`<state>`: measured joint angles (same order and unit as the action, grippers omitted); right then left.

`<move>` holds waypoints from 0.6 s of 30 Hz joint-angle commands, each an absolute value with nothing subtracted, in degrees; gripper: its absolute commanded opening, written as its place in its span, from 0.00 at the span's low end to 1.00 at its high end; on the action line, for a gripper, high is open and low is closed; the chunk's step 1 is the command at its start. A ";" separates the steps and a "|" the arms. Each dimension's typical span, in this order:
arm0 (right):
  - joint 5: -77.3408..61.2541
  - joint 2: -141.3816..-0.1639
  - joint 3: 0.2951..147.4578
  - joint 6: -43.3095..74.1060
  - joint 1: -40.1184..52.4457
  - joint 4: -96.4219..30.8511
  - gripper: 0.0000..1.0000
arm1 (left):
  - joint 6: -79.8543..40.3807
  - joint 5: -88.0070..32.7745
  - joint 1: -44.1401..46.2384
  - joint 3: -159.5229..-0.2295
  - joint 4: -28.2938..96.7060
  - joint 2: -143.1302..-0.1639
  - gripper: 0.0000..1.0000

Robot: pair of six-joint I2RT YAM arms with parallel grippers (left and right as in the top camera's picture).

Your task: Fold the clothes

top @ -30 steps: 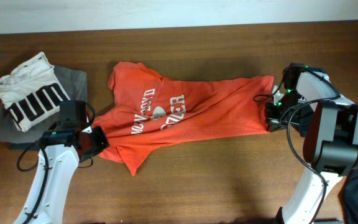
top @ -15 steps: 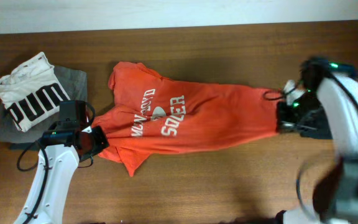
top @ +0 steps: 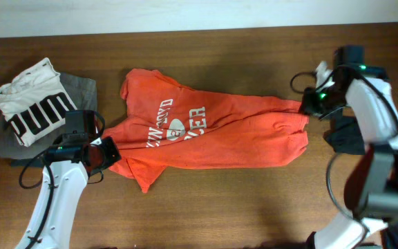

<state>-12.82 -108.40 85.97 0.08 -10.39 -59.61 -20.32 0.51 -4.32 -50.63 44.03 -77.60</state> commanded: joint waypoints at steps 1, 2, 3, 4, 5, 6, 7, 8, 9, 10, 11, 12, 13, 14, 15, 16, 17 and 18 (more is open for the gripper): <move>-12.86 -112.46 85.41 0.45 -10.13 -63.66 0.27 | -19.22 1.26 -4.51 -51.70 43.77 -77.01 0.01; -12.53 -112.90 85.41 0.45 -10.13 -65.17 0.27 | -19.22 1.26 -4.51 -51.68 43.77 -77.01 0.01; -11.99 -112.90 85.36 0.45 -10.13 -66.30 0.27 | -19.22 1.26 -4.51 -51.68 43.75 -77.01 0.01; -10.98 -112.88 85.19 0.45 -10.13 -67.51 0.27 | -19.22 1.26 -4.51 -51.68 43.72 -77.01 0.01; -10.13 -112.75 85.19 0.45 -10.13 -68.71 0.28 | -19.22 1.26 -4.51 -51.68 43.72 -77.01 0.01; -7.86 -112.77 85.10 0.43 -10.13 -70.91 0.28 | -19.22 1.26 -4.51 -51.70 43.77 -77.01 0.01; -6.57 -112.77 84.73 0.43 -10.13 -71.75 0.28 | -19.22 1.26 -4.51 -51.68 43.77 -77.01 0.01; -5.78 -112.77 84.40 0.43 -10.13 -72.38 0.28 | -19.22 1.26 -4.51 -51.68 43.77 -77.01 0.01; -5.26 -112.77 83.88 0.36 -10.13 -73.01 0.28 | -19.22 1.26 -4.51 -51.68 43.77 -77.01 0.01; -5.32 -112.77 83.24 0.19 -10.13 -73.14 0.28 | -19.22 1.26 -4.51 -51.68 43.77 -77.01 0.01; -5.34 -112.77 82.56 0.21 -10.13 -73.03 0.28 | -19.22 1.26 -4.51 -51.68 43.77 -77.01 0.01; -5.34 -112.77 81.67 0.19 -10.13 -72.73 0.28 | -19.22 1.26 -4.51 -51.68 43.77 -77.01 0.01; -5.32 -112.77 80.77 0.16 -10.13 -72.27 0.28 | -19.22 1.26 -4.51 -51.68 43.75 -77.01 0.01; -5.37 -112.77 79.61 0.01 -10.13 -71.50 0.28 | -19.22 1.26 -4.51 -51.68 43.75 -77.01 0.01; -5.37 -112.77 78.35 0.01 -10.13 -70.50 0.28 | -19.22 1.26 -4.51 -51.68 43.75 -77.01 0.01; -5.37 -112.77 77.08 0.03 -10.11 -69.30 0.28 | -19.22 1.26 -4.51 -51.68 43.72 -77.01 0.01; -5.50 -112.77 75.92 0.03 -10.11 -67.96 0.28 | -19.22 1.26 -4.51 -51.68 43.72 -77.01 0.01; -5.54 -112.77 74.83 0.03 -10.13 -66.59 0.28 | -19.22 1.26 -4.51 -51.68 43.70 -77.01 0.01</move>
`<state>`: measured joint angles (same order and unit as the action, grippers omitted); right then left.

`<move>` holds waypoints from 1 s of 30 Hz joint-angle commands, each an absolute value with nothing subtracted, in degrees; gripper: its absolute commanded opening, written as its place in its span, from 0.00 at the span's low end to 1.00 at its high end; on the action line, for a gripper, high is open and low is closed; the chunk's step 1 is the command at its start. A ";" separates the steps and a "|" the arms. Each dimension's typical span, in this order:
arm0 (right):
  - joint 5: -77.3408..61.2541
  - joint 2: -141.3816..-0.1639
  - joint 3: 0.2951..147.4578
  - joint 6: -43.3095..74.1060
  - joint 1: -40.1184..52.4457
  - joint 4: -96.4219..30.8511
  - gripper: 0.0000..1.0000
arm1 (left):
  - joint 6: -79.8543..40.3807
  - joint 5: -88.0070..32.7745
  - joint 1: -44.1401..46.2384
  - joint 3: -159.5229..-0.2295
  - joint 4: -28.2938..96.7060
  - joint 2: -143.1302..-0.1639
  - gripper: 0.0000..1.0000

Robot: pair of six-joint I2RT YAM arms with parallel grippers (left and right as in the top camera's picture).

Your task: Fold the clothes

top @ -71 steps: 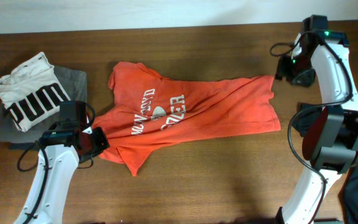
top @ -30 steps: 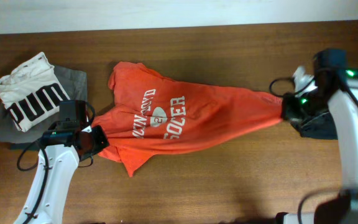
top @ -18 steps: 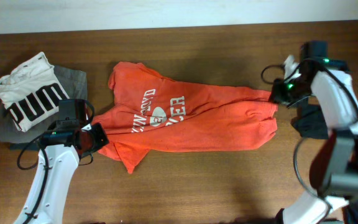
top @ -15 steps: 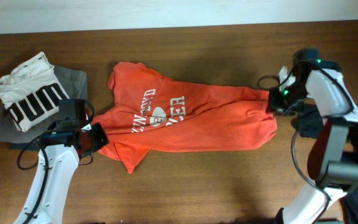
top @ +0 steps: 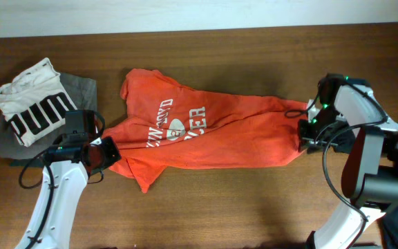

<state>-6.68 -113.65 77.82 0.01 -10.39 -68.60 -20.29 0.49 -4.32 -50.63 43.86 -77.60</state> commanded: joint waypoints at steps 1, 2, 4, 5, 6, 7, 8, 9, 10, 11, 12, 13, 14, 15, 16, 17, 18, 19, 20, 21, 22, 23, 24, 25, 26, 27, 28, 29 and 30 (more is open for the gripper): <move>-5.54 -112.77 73.49 0.03 -10.13 -64.71 0.28 | -19.22 1.26 -4.51 -51.68 43.72 -77.01 0.01; -5.58 -112.77 72.38 0.03 -10.13 -63.07 0.28 | -19.22 1.28 -4.51 -51.68 43.70 -77.01 0.01; -7.03 -112.77 70.04 0.03 -10.11 -59.16 0.28 | -19.22 1.26 -4.51 -51.68 43.70 -77.01 0.01; -7.99 -112.77 69.10 0.01 -10.11 -57.23 0.28 | -19.22 1.26 -4.51 -51.68 43.70 -77.01 0.01; -8.91 -112.77 68.14 0.01 -10.13 -55.18 0.28 | -19.22 1.28 -4.51 -51.68 43.68 -77.01 0.01; -9.87 -112.77 67.02 0.03 -10.11 -52.66 0.29 | -19.22 1.26 -4.51 -51.68 43.68 -77.01 0.01; -10.52 -112.77 66.52 0.03 -10.11 -51.51 0.31 | -19.22 1.26 -4.51 -51.68 43.68 -77.01 0.01; -11.16 -112.77 66.28 0.03 -10.13 -51.05 0.34 | -19.22 1.26 -4.51 -51.68 43.68 -77.01 0.01; -11.64 -112.77 66.26 0.03 -10.13 -50.96 0.34 | -19.22 1.26 -4.51 -51.68 43.70 -77.01 0.01; -11.88 -112.77 66.26 0.05 -10.13 -51.09 0.35 | -19.22 1.26 -4.51 -51.68 43.70 -77.01 0.01; -11.86 -112.77 66.28 0.03 -10.13 -51.44 0.35 | -19.22 1.26 -4.51 -51.68 43.70 -77.01 0.01; -11.86 -112.77 66.28 0.03 -10.13 -51.72 0.36 | -19.22 1.26 -4.51 -51.68 43.70 -77.01 0.01; -11.86 -112.77 66.28 0.03 -10.13 -51.92 0.37 | -19.22 1.26 -4.51 -51.68 43.68 -77.01 0.01; -11.86 -112.77 66.28 0.03 -10.13 -52.03 0.38 | -19.22 1.26 -4.51 -51.68 43.68 -77.01 0.01; -11.86 -112.77 66.28 0.03 -10.13 -52.01 0.38 | -19.22 1.26 -4.51 -51.68 43.68 -77.01 0.02; -11.86 -112.77 66.28 0.05 -10.13 -51.96 0.33 | -19.22 1.28 -4.51 -51.68 43.64 -77.01 0.01; -11.84 -112.77 66.28 0.05 -10.13 -51.96 0.26 | -19.22 1.26 -4.51 -51.68 43.57 -77.01 0.01; -11.84 -112.77 66.28 0.05 -10.13 -51.94 0.15 | -19.22 1.26 -4.51 -51.68 43.53 -77.01 0.01; -11.88 -112.77 66.28 0.60 -10.13 -51.90 0.04 | -19.22 1.26 -4.51 -51.68 43.55 -77.01 0.02; -11.92 -112.77 66.30 1.04 -10.13 -52.29 0.04 | -19.22 1.26 -4.51 -51.68 43.55 -77.01 0.02; -12.34 -112.64 66.39 1.13 -10.13 -53.04 0.04 | -19.22 1.26 -4.51 -51.68 43.55 -77.01 0.02; -12.95 -112.36 66.57 1.13 -10.13 -54.11 0.04 | -19.22 1.26 -4.51 -51.68 43.55 -77.01 0.02; -13.56 -111.70 66.87 1.15 -10.13 -55.64 0.04 | -19.22 1.26 -4.51 -51.68 43.55 -77.01 0.01; -13.76 -110.65 67.42 1.13 -10.13 -57.23 0.04 | -19.20 1.08 -4.51 -51.70 43.55 -77.01 0.00; -13.76 -109.47 68.07 1.13 -10.13 -58.74 0.04 | -19.18 0.82 -4.51 -51.70 43.53 -77.01 0.00; -13.76 -108.03 68.97 1.13 -10.13 -60.38 0.04 | -19.16 0.38 -4.51 -51.77 43.55 -76.99 0.00; -13.76 -105.89 70.35 1.13 -10.13 -62.39 0.04 | -18.13 -0.71 -4.51 -51.96 43.55 -76.90 0.00; -13.76 -103.48 71.94 1.13 -10.13 -64.34 0.04 | -17.10 -2.22 -4.51 -52.36 43.68 -76.79 0.00; -13.76 -101.32 73.47 1.13 -10.13 -65.87 0.04 | -16.45 -3.46 -4.51 -52.84 43.94 -76.64 0.00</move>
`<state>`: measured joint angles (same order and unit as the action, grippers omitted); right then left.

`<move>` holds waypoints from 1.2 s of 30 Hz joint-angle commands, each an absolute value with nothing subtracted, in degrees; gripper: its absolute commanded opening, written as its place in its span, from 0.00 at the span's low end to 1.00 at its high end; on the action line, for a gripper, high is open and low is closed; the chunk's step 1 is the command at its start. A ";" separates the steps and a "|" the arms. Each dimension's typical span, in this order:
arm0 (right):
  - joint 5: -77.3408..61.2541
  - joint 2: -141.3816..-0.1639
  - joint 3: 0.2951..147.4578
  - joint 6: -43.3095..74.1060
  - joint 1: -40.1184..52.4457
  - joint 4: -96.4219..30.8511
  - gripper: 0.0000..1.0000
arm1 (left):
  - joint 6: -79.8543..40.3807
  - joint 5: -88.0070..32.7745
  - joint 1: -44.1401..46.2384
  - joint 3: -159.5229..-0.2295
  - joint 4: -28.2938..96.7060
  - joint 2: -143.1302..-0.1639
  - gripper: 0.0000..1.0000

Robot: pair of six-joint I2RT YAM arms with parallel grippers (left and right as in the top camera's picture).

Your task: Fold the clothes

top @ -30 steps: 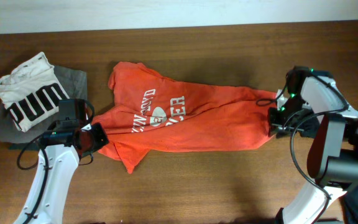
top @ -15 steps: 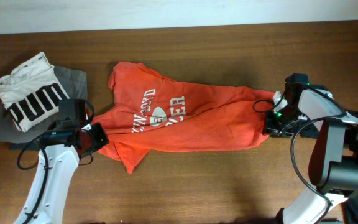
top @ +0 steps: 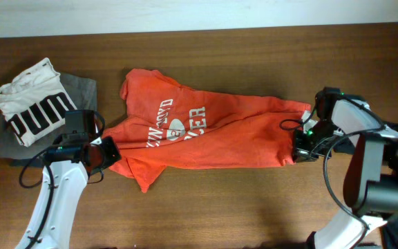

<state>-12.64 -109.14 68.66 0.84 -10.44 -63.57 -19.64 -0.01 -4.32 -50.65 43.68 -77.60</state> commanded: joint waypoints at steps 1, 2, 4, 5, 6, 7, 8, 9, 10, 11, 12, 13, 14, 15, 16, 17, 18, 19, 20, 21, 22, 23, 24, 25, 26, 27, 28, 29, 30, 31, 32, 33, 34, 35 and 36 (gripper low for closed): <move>-13.76 -98.89 75.35 1.13 -10.13 -67.44 0.04 | -15.88 -4.80 -4.51 -53.80 44.60 -76.34 0.00; -13.74 -96.07 77.71 1.13 -10.13 -69.19 0.04 | -15.49 -5.41 -4.51 -54.98 45.34 -75.99 0.00; -13.30 -91.33 82.26 1.10 -10.13 -71.90 0.04 | -15.18 -5.39 -4.51 -58.24 47.64 -75.02 0.00; -12.80 -88.58 85.36 1.10 -10.15 -73.38 0.04 | -14.50 -5.37 -4.51 -60.29 48.93 -74.48 0.00; -12.29 -86.52 88.01 1.13 -10.15 -74.54 0.04 | -13.23 -5.37 -4.51 -63.00 50.46 -73.73 0.00; -11.75 -84.38 91.18 1.15 -10.15 -75.96 0.04 | -12.40 -5.34 -4.54 -65.43 51.81 -73.06 0.00; -11.38 -82.63 94.24 1.15 -10.13 -77.30 0.04 | -11.66 -5.28 -4.58 -68.51 53.39 -72.18 0.00; -11.35 -81.19 96.97 1.13 -10.13 -78.50 0.04 | -11.31 -5.04 -4.58 -71.13 54.65 -71.46 0.00; -11.31 -79.70 100.03 1.13 -10.13 -79.83 0.04 | -10.59 -5.10 -4.64 -74.65 55.99 -70.54 0.00; -10.96 -78.67 102.50 1.15 -10.13 -80.90 0.04 | -10.57 -5.10 -4.78 -77.25 56.97 -69.91 0.00; -10.41 -77.76 104.88 1.15 -10.13 -82.04 0.04 | -10.57 -5.13 -4.97 -79.77 57.89 -69.38 0.00; -9.61 -76.84 107.44 1.37 -10.13 -83.29 0.04 | -10.57 -5.13 -5.28 -82.56 58.89 -68.79 0.00; -8.29 -76.05 110.06 2.09 -10.13 -84.55 0.04 | -10.57 -5.13 -5.63 -85.19 59.79 -68.27 0.00; -7.22 -75.44 112.29 2.44 -10.15 -85.58 0.04 | -10.57 -5.13 -6.07 -87.61 60.71 -67.77 0.00; -6.24 -74.85 114.83 2.44 -10.13 -86.67 0.04 | -10.57 -5.13 -6.59 -90.02 61.71 -67.29 0.00; -5.50 -74.37 116.97 2.55 -10.13 -87.48 0.04 | -10.57 -5.15 -7.11 -92.20 62.72 -66.89 0.00; -4.64 -73.95 119.04 3.18 -10.15 -88.16 0.04 | -10.57 -5.15 -7.73 -94.65 64.01 -66.41 0.00; -3.31 -73.45 121.45 4.01 -10.13 -88.88 0.04 | -10.57 -5.15 -8.34 -97.03 65.32 -65.95 0.00; -2.24 -73.06 123.48 4.62 -10.13 -89.27 0.04 | -10.57 -5.15 -8.84 -99.00 66.43 -65.58 0.00; -0.49 -72.55 125.97 5.63 -10.13 -89.65 0.04 | -10.57 -5.15 -9.43 -101.58 67.94 -65.08 0.00; 0.86 -72.20 127.61 6.55 -10.13 -89.69 0.04 | -10.57 -5.13 -9.80 -103.20 68.82 -64.75 0.00; 2.09 -71.88 128.92 7.07 -10.13 -89.67 0.04 | -10.55 -5.13 -10.24 -104.90 69.60 -64.34 0.00; 3.95 -71.44 130.76 8.01 -10.13 -89.60 0.04 | -10.55 -5.13 -10.63 -106.56 70.22 -63.83 0.00; 5.72 -71.20 132.29 8.75 -10.13 -89.56 0.04 | -10.57 -5.10 -10.98 -108.07 70.57 -63.29 0.00; 7.51 -71.11 133.86 9.45 -10.13 -89.58 0.04 | -10.57 -5.06 -11.27 -109.32 70.61 -62.76 0.00; 8.71 -71.11 135.55 9.56 -10.13 -89.58 0.04 | -10.57 -4.56 -11.49 -110.76 70.54 -62.11 0.00; 8.86 -71.16 136.57 9.56 -10.13 -89.52 0.04 | -10.57 -3.86 -11.53 -111.48 70.46 -61.87 0.00; 8.84 -71.24 137.03 9.56 -10.13 -89.23 0.04 | -10.59 -3.18 -11.53 -112.18 70.08 -61.69 0.00; 8.86 -71.33 137.01 9.54 -10.13 -89.08 0.04 | -10.59 -3.22 -11.53 -112.25 69.76 -61.69 0.00; 8.84 -71.77 136.99 9.54 -10.13 -89.08 0.04 | -10.61 -3.25 -11.51 -112.22 69.41 -61.89 0.00; 8.73 -72.53 136.99 9.54 -10.13 -89.17 0.04 | -10.61 -3.25 -11.51 -112.22 69.32 -62.48 0.00; 8.62 -73.49 136.99 9.52 -10.13 -89.27 0.04 | -10.61 -3.31 -11.51 -112.22 69.32 -63.37 0.00; 8.62 -74.74 136.94 9.52 -10.13 -89.38 0.04 | -10.61 -3.68 -11.51 -112.18 69.28 -64.38 0.00; 8.62 -76.27 136.88 9.52 -10.13 -89.62 0.04 | -10.61 -4.34 -11.51 -112.18 69.23 -65.69 0.00; 8.60 -77.52 136.88 9.52 -10.13 -89.80 0.04 | -10.61 -5.21 -11.51 -112.18 69.08 -67.07 0.00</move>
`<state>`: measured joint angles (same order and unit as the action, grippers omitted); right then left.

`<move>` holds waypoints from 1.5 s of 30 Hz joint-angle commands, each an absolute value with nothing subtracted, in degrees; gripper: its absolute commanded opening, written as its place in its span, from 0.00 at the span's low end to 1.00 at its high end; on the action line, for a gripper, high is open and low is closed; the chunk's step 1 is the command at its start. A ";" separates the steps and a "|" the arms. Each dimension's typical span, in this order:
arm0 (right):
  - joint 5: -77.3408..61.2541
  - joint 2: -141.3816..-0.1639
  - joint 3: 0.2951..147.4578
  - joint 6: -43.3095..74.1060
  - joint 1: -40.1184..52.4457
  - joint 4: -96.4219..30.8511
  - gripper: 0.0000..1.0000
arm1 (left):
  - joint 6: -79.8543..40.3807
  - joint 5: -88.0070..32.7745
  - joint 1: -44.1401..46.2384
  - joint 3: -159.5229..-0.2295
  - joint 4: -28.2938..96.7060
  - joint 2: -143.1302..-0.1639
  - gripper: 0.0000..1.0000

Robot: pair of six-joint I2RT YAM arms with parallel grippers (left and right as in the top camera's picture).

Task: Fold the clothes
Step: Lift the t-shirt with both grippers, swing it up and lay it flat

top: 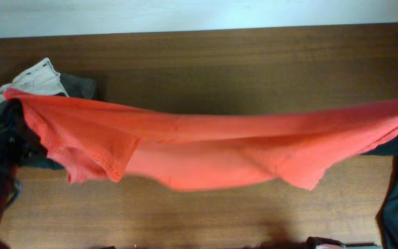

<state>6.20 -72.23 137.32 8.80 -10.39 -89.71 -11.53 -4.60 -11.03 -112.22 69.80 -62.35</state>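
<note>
The orange shirt (206,149) hangs in the air close under the overhead camera. It is stretched in a long band from the left edge to the right edge, with a sleeve (92,162) drooping at the left. My left gripper (7,114) shows as a dark blur at the shirt's left end, shut on the cloth. The shirt's right end runs off the frame, pulled taut from there. My right gripper's fingers are hidden at that edge, and only dark parts of the right arm show below.
A folded white shirt (36,76) on a grey garment (81,84) lies at the far left, mostly covered by the raised cloth. A dark garment (392,146) peeks out at the right. The brown table (206,59) shows above and below the shirt.
The orange shirt lay on the table with a gripper at each end. Now it is lifted off the table and stretched wide between the two arms.
My left gripper stayed at the shirt's lower-left corner throughout. My right gripper was at the upper-right hem, then lower along the right edge, then at the lower-right corner. Now both ends are up and the shirt hangs spread in the air.
</note>
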 commanded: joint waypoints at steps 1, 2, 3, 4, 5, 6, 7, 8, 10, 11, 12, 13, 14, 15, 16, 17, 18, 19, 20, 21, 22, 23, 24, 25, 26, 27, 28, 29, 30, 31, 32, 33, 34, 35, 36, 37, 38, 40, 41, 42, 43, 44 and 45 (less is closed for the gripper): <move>8.03 -80.99 136.88 9.52 -10.13 -90.26 0.04 | -10.59 -6.66 -11.51 -112.18 68.60 -70.22 0.00; 7.55 -83.40 136.88 9.50 -10.13 -90.45 0.04 | -10.59 -7.35 -11.51 -112.18 68.10 -72.47 0.00; 7.27 -85.86 136.88 9.47 -10.13 -90.48 0.04 | -10.59 -8.27 -11.51 -112.18 67.40 -74.70 0.00; 6.90 -88.18 136.88 9.34 -10.13 -90.41 0.04 | -10.59 -9.50 -11.51 -112.18 66.30 -77.23 0.00; 6.11 -90.59 136.88 8.78 -10.13 -90.15 0.04 | -10.59 -10.52 -11.46 -112.18 64.99 -79.46 0.00; 4.99 -93.54 136.88 7.81 -10.13 -89.54 0.04 | -10.59 -11.53 -11.40 -112.18 63.11 -82.41 0.00; 4.05 -97.73 136.88 7.29 -10.13 -88.12 0.04 | -10.59 -13.08 -11.40 -112.18 59.75 -86.30 0.00; 3.73 -99.63 136.88 7.35 -10.13 -87.26 0.04 | -10.59 -14.46 -11.38 -112.18 57.34 -88.75 0.00; 1.56 -104.75 136.90 7.44 -10.13 -84.25 0.04 | -10.59 -18.28 -11.35 -112.18 51.07 -94.00 0.00; 0.86 -106.48 136.94 8.12 -10.13 -82.87 0.04 | -10.59 -20.38 -11.35 -112.18 48.21 -96.16 0.00; 0.56 -107.79 136.94 9.26 -10.13 -81.38 0.04 | -10.61 -23.05 -11.38 -112.18 44.86 -98.24 0.00; 0.58 -108.86 136.97 11.46 -10.13 -79.42 0.04 | -10.63 -25.87 -11.38 -112.27 41.58 -99.77 0.00; 0.27 -109.16 136.97 13.37 -10.13 -77.43 0.04 | -11.18 -27.59 -11.42 -112.44 38.54 -100.75 0.00; -1.17 -108.86 137.19 14.57 -10.13 -74.28 0.04 | -13.06 -27.51 -11.51 -113.08 34.50 -101.36 0.00; -2.00 -108.33 137.84 14.96 -10.13 -72.82 0.04 | -13.47 -27.16 -11.64 -113.65 32.14 -101.36 0.00; -1.98 -107.53 139.24 15.81 -10.13 -71.16 0.04 | -13.45 -27.18 -11.92 -114.98 30.04 -101.21 0.00; -1.96 -106.89 140.51 16.01 -10.13 -70.26 0.04 | -13.45 -27.20 -12.25 -117.03 29.34 -101.16 0.00; -1.96 -106.28 142.02 16.01 -10.13 -69.49 0.04 | -13.43 -27.20 -12.58 -119.28 29.36 -101.16 0.00; -1.91 -105.67 144.24 15.94 -10.13 -69.17 0.04 | -13.43 -27.22 -12.99 -122.34 29.69 -101.16 0.00; -1.78 -105.25 146.36 15.92 -10.13 -69.38 0.04 | -13.39 -27.22 -13.47 -125.36 30.57 -101.19 0.00; -1.72 -105.01 148.42 15.53 -10.13 -70.11 0.04 | -13.39 -27.24 -14.02 -128.77 32.23 -101.16 0.00; -1.67 -104.81 150.65 15.27 -10.13 -71.40 0.04 | -13.37 -27.24 -14.50 -132.09 34.94 -101.19 0.00; -1.48 -104.79 152.48 15.09 -10.13 -73.38 0.04 | -13.04 -27.29 -14.72 -135.09 38.57 -101.19 0.00; -1.23 -104.81 153.82 14.94 -10.13 -75.79 0.04 | -12.27 -27.29 -14.74 -137.53 42.92 -101.16 0.00; -0.78 -104.81 154.32 14.83 -10.13 -78.13 0.04 | -11.57 -27.27 -14.74 -139.48 48.05 -101.19 0.00; 0.01 -104.81 154.28 14.83 -10.13 -81.17 0.04 | -10.76 -27.27 -14.61 -140.44 52.66 -101.19 0.00; 1.06 -104.99 154.15 14.81 -10.13 -84.29 0.04 | -9.69 -27.24 -14.20 -140.70 58.02 -101.19 0.00; 2.70 -105.32 153.62 14.79 -10.13 -87.96 0.04 | -8.32 -27.20 -13.69 -140.62 63.57 -101.21 0.00; 3.77 -105.67 152.88 14.74 -10.13 -91.05 0.04 | -6.42 -27.20 -13.04 -140.14 69.10 -101.58 0.00; 3.99 -106.21 151.96 13.78 -10.13 -93.76 0.04 | -4.82 -27.20 -12.34 -139.33 73.73 -102.06 0.00; 4.21 -106.80 150.58 12.95 -10.13 -96.73 0.04 | -2.90 -27.20 -11.57 -138.10 78.54 -102.72 0.00; 4.23 -107.28 148.90 11.84 -10.13 -97.34 0.04 | -0.91 -27.18 -10.85 -136.77 81.82 -103.42 0.00; 2.79 -107.26 145.64 9.26 -10.13 -97.34 0.04 | 1.58 -27.11 -9.98 -134.72 84.93 -104.29 0.00; 2.57 -107.20 142.63 8.99 -10.13 -97.34 0.04 | 3.03 -26.87 -9.28 -132.81 86.80 -104.99 0.00; 2.63 -107.20 139.81 8.71 -10.13 -97.34 0.04 | 4.10 -26.28 -8.51 -130.08 88.49 -105.80 0.00; 2.63 -107.20 136.18 7.92 -10.13 -97.32 0.04 | 4.62 -25.58 -7.90 -127.15 89.45 -106.48 0.00; 2.68 -107.20 133.10 7.51 -10.13 -97.32 0.04 | 4.89 -25.15 -7.44 -123.74 89.93 -107.09 0.00; 2.92 -107.20 125.95 7.27 -10.13 -97.06 0.04 | 4.93 -25.06 -6.81 -116.46 89.54 -107.79 0.00; 3.31 -107.20 122.10 7.27 -10.13 -96.60 0.04 | 4.93 -25.06 -6.57 -112.64 88.84 -107.94 0.00; 3.27 -107.20 119.04 7.27 -10.13 -96.01 0.04 | 4.99 -25.06 -6.48 -109.10 87.90 -107.94 0.00; 3.27 -107.20 115.46 7.27 -10.13 -95.15 0.04 | 5.41 -25.04 -6.48 -105.23 86.96 -107.94 0.00; 3.27 -107.18 112.92 7.29 -10.15 -94.65 0.04 | 5.87 -25.04 -6.48 -101.62 86.35 -107.94 0.00; 3.22 -107.07 110.24 7.31 -10.20 -94.24 0.04 | 6.13 -25.04 -6.50 -98.06 85.82 -107.94 0.00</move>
